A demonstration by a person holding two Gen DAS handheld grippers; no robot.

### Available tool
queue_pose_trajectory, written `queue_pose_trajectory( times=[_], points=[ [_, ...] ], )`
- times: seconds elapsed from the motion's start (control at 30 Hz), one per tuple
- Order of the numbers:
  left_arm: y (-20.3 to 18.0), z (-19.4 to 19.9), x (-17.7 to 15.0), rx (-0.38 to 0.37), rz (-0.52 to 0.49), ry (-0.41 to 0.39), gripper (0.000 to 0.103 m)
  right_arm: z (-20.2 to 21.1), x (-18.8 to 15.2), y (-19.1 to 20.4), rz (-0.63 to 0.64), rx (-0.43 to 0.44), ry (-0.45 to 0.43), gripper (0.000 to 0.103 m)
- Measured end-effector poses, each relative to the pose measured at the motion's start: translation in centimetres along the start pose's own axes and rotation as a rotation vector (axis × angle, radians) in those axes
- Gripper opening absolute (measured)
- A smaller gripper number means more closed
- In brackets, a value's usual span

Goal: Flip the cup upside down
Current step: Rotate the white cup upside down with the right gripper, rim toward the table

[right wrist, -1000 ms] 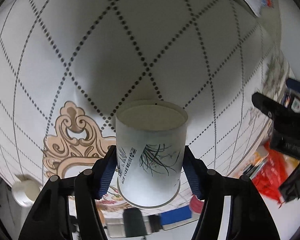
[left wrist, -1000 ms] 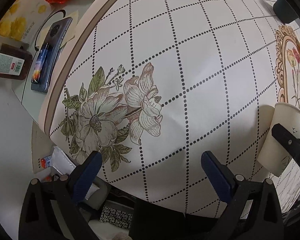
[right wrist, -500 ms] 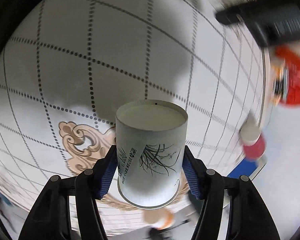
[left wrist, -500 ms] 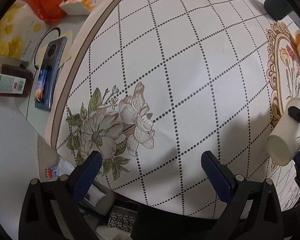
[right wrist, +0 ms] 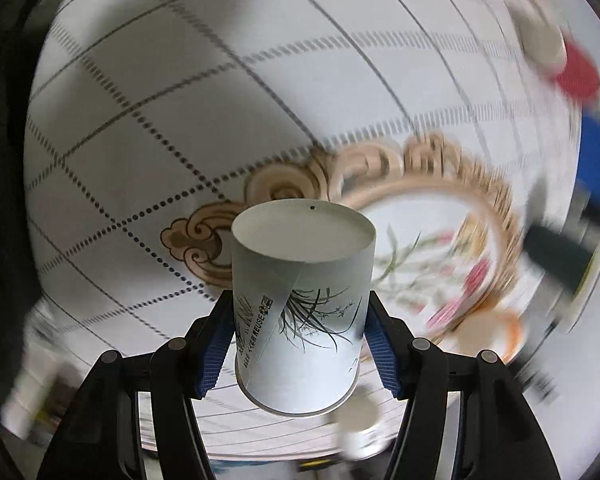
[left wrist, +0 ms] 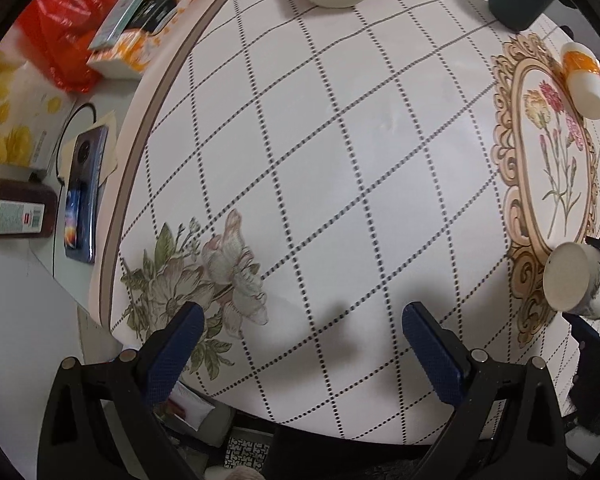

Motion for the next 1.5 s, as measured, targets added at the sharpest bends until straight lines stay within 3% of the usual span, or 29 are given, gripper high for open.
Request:
queue_pose_trajectory(
  times=[0.37,0.7,0.93,1.03,1.4,1.47,1.5],
  points=[
    [-4.3,-0.5,1.6,-0.011,-0.047,0.001,0.102,-4.2,-3.6,-3.0,-0.45,0.391,0.189,0.065],
    [-6.7,-1.6,2.6,-0.007,-0.064,0.026,0.102,-8.8,-7.0,-6.2,-0.771,0.672,0.296,0.065],
    [-7.3,-2.5,2.9,-0.009,-0.073,0.04,0.102,-11.4,-9.0,-7.6,-0.861,0.728,0.32,0.068],
    [-6.9,-3.3,2.8,-0.017,-0.078,0.043,0.102,-11.6,-9.7,-7.7,-0.875,0.748,0.337,0.082],
    [-8.6,-4.2,3.4,-0.031,-0.1,0.068,0.102,-10.9,-10.8,-10.2,-0.917,0.695,0.281,0.082],
    [-8.9,-4.4,3.5,-0.029,-0.105,0.071,0.102,-11.0,-11.0,-10.3,-0.927,0.692,0.269,0.079],
    [-9.1,-4.5,3.5,-0.029,-0.109,0.071,0.102,-11.2,-11.1,-10.4,-0.931,0.693,0.263,0.071]
  ],
)
Point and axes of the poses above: each gripper's, at about its wrist camera, not at the fingertips, and z roughly against the way its jaws point, y to its left, x to its top, the point moved 6 cm from there along -z, roughly the way its jaws point, and after that the axes turned 7 degrees about -x, right-handed, at the moved point
